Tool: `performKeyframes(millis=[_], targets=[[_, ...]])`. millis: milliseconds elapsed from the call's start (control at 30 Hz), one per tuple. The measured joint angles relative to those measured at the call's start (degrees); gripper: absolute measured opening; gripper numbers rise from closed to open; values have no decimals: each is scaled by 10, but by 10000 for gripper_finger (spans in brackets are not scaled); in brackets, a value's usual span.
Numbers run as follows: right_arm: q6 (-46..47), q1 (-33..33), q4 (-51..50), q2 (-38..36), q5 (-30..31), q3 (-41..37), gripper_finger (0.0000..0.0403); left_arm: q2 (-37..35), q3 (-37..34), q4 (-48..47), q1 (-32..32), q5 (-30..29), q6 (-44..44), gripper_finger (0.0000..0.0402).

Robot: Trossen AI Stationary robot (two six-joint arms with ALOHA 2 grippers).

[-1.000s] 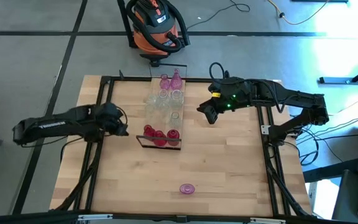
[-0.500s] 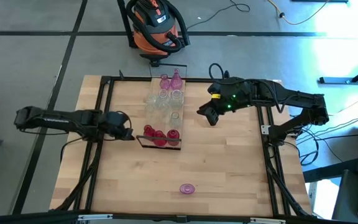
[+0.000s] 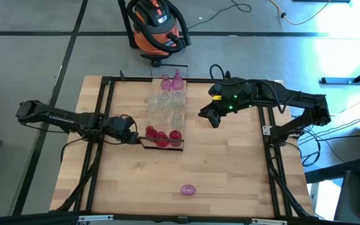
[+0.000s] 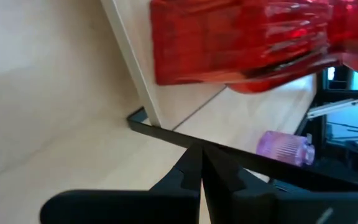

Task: Sort vases onto shelf
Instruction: Put the purple vase on the shelf

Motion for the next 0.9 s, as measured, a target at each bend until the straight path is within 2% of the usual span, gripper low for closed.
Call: performKeyframes(millis=[267,733,900], targets=[[-9,0,-6,0,0,0,115,17,0,45,-22,-14,-21,0],[-28,0,-30,0,-15,0,115,17,0,78,-49,-54,-25,0],[-30,0,-35,0,-23,0,115,17,0,75,-50,-49,-26,0]])
